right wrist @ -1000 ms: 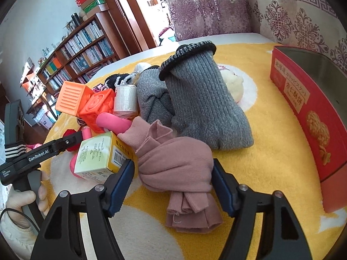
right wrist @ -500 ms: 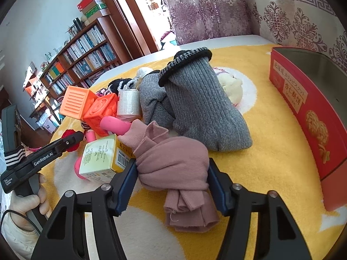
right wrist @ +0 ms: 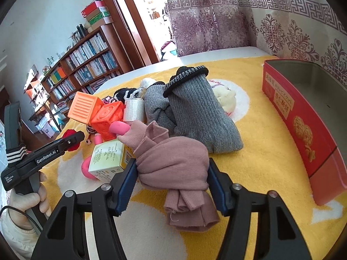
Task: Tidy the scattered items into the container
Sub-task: 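Grasp the pink knotted cloth with the right gripper while the left gripper grasps the red pompom ball, then carry both items into the red tin box and open both grippers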
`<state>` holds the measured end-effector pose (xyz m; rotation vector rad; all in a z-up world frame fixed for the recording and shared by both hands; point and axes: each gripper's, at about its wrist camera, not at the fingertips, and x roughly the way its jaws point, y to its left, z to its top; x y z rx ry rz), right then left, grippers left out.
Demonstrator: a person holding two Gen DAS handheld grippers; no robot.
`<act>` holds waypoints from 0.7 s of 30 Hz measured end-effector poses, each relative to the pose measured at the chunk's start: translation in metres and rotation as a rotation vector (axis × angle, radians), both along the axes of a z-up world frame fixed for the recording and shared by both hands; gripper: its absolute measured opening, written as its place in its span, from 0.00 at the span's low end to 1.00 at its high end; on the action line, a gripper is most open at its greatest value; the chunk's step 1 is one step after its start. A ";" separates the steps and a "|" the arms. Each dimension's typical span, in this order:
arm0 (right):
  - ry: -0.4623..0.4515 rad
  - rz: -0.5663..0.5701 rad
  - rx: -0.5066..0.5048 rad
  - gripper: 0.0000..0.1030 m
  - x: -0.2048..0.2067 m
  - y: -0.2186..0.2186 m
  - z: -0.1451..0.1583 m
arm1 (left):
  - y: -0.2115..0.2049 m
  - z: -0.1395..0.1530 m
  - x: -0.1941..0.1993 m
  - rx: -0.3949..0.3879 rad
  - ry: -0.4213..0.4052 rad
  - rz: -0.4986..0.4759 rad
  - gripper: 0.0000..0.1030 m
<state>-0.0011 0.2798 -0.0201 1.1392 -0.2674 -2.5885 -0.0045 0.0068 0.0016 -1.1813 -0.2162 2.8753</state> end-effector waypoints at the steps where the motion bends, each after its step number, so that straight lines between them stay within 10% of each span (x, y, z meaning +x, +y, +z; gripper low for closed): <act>1: 0.004 -0.002 0.000 0.64 0.001 0.001 0.001 | 0.002 0.001 0.001 -0.004 0.004 -0.002 0.37; 21: 0.120 -0.096 -0.055 0.64 0.023 0.051 0.029 | 0.063 0.037 0.009 -0.039 0.077 -0.098 0.37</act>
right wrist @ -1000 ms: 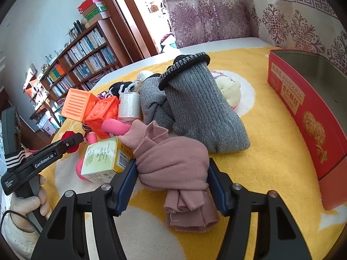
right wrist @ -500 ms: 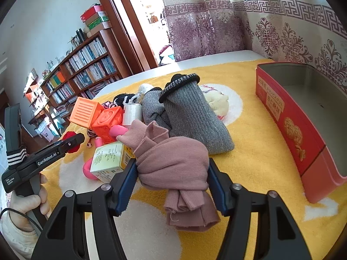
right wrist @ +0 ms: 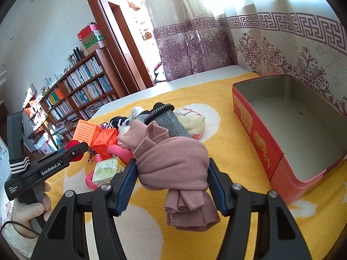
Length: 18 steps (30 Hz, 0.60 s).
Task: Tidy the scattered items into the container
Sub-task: 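Carry both items into the red tin box and open both grippers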
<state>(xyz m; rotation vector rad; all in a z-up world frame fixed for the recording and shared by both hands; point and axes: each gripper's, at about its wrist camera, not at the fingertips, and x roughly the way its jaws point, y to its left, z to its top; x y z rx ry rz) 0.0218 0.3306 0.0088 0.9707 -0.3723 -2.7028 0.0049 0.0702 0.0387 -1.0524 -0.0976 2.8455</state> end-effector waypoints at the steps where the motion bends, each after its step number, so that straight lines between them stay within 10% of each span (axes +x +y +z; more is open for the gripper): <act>1: 0.004 -0.010 -0.004 0.64 0.001 0.005 0.001 | 0.005 0.002 0.000 0.000 0.006 -0.009 0.37; 18: 0.092 -0.228 -0.006 0.64 0.020 0.085 0.024 | 0.072 0.018 0.002 0.023 0.027 -0.154 0.37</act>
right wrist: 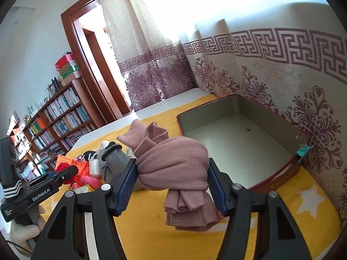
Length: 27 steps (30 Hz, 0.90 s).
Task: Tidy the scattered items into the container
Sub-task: 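Carry both items into the red tin box and open both grippers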
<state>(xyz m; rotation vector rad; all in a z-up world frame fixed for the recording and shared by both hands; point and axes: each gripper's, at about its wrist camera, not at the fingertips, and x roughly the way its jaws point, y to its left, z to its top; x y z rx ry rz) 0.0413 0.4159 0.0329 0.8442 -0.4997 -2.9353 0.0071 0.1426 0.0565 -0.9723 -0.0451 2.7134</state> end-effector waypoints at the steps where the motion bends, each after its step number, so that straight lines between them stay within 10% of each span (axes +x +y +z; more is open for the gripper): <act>1: -0.001 -0.020 0.003 0.64 0.000 0.005 0.000 | 0.003 0.000 0.000 0.004 -0.003 -0.010 0.37; 27: 0.003 -0.266 0.018 0.64 -0.011 0.089 -0.005 | 0.144 0.034 -0.032 0.054 0.038 -0.320 0.37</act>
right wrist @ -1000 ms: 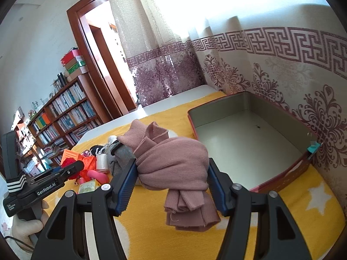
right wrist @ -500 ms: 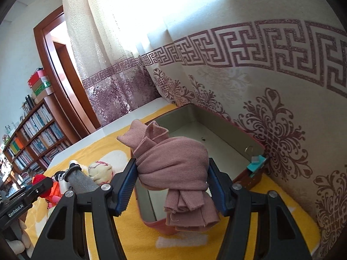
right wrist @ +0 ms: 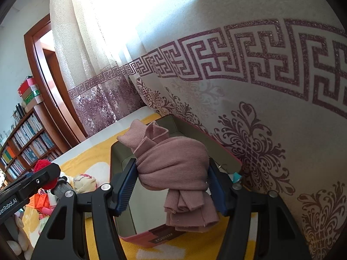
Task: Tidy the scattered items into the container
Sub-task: 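Carry both items into the red tin box and open both grippers, then withdraw both grippers from the tin box back over the pile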
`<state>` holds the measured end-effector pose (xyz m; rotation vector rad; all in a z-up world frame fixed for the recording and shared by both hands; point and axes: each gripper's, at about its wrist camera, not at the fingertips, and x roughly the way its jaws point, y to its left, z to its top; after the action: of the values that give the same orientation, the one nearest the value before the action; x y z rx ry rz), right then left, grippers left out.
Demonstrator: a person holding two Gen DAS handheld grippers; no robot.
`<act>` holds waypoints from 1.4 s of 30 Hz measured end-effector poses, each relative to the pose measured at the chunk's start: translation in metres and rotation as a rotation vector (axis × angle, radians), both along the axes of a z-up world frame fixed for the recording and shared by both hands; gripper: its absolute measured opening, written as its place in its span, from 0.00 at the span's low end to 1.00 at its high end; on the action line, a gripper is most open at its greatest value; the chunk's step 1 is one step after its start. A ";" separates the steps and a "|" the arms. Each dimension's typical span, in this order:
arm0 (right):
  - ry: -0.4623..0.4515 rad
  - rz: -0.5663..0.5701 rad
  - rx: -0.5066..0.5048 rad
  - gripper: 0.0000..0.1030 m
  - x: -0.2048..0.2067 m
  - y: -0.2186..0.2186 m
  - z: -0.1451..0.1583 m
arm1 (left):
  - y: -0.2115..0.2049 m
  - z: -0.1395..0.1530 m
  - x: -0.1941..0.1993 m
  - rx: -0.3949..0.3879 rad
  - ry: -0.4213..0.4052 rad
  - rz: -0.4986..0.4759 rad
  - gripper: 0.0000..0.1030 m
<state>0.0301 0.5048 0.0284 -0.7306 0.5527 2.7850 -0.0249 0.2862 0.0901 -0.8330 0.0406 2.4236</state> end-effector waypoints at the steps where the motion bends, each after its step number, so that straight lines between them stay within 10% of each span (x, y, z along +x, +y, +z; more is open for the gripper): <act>1: 0.004 -0.005 0.003 0.64 -0.001 0.002 0.001 | 0.006 0.000 -0.002 0.003 -0.003 -0.010 0.37; 7: 0.021 -0.030 0.029 0.66 -0.002 0.010 0.006 | 0.035 -0.002 -0.015 0.043 -0.030 -0.072 0.41; 11: 0.042 -0.061 0.058 0.72 0.000 0.012 0.007 | 0.049 -0.007 -0.021 0.088 -0.043 -0.105 0.84; 42: 0.025 -0.018 0.066 0.77 0.004 -0.032 0.002 | -0.030 -0.015 -0.014 0.112 -0.077 0.064 0.84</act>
<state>0.0341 0.4730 0.0307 -0.6741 0.4666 2.7848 -0.0390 0.2566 0.0753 -0.8881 -0.1522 2.4256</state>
